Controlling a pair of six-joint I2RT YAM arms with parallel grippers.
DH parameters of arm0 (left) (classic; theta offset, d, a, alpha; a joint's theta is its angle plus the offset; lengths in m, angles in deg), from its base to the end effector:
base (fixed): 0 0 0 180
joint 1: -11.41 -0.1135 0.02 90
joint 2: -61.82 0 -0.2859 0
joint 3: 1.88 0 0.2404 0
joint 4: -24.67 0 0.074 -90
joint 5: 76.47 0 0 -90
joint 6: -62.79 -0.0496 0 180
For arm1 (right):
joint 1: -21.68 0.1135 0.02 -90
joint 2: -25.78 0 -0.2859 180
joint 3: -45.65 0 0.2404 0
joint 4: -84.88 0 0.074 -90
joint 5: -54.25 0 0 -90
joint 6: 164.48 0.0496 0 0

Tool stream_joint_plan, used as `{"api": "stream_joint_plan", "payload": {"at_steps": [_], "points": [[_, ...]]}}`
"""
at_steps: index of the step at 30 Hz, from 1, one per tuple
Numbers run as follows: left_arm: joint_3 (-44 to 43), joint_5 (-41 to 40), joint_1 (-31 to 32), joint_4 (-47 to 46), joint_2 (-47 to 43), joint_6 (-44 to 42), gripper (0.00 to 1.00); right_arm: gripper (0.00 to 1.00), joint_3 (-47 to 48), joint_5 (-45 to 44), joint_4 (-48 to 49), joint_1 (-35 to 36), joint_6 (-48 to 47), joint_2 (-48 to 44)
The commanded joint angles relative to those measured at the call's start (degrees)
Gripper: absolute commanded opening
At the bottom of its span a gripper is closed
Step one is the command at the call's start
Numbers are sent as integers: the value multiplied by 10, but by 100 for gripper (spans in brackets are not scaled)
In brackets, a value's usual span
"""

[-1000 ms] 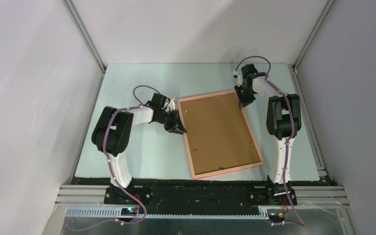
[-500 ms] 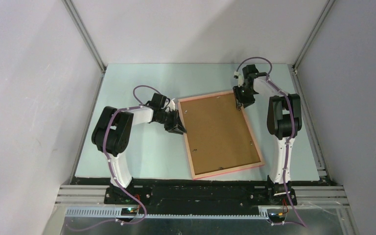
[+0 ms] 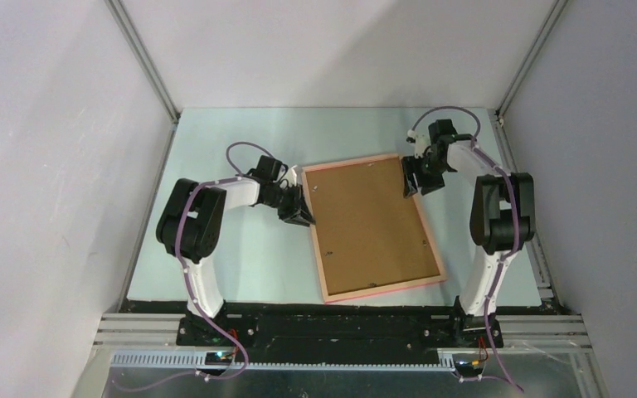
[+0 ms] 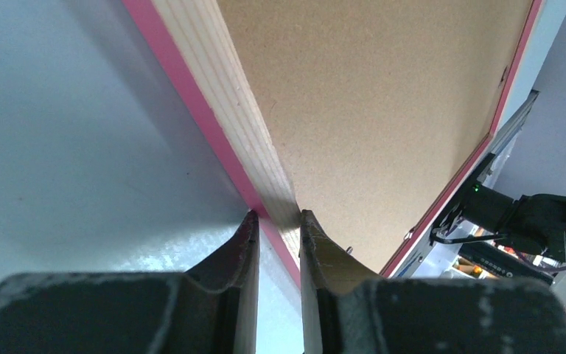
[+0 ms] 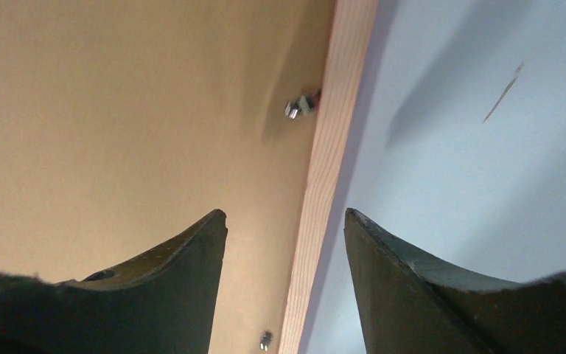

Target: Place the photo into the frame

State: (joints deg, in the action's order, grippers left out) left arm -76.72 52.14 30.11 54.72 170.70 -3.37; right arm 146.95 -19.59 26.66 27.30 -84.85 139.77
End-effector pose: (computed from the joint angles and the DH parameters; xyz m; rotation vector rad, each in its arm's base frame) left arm 0.3320 -0.1451 0.1480 0.0981 2.7577 -1.1274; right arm 0.4072 0.0539 0.2069 -0.4515 2.7383 0.3742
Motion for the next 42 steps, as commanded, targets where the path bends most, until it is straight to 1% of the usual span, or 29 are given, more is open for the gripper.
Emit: {"api": "stream_joint_plan", "payload": {"at_steps": [1, 4, 7, 15, 21, 27, 31, 36, 42], "points": [[-25, -53, -15, -2, 17, -55, 0, 66, -65, 26, 6, -3, -56, -81], [-31, -60, -14, -1, 16, -51, 0, 70, -122, 30, 6, -6, -76, -114], [-40, -77, -15, 0, 13, -48, 0, 72, -164, 23, 6, -8, -101, -153], [-62, -106, -19, 2, 16, -26, 0, 75, -266, 5, 5, -14, -129, -219], [-58, -126, -20, 1, 7, -23, 0, 76, -315, 7, 11, -11, -122, -253], [-56, -129, -20, 1, 1, -21, 0, 74, -326, -1, 22, 3, -95, -256], [-54, -128, -19, 0, -1, -20, 0, 73, -326, -25, 31, 25, -75, -251], [-53, -128, -20, 0, -2, -19, 0, 66, -326, -58, 40, 44, -61, -242], [-54, -128, -19, -1, -4, -18, 0, 61, -327, -67, 44, 55, -54, -230]]}}
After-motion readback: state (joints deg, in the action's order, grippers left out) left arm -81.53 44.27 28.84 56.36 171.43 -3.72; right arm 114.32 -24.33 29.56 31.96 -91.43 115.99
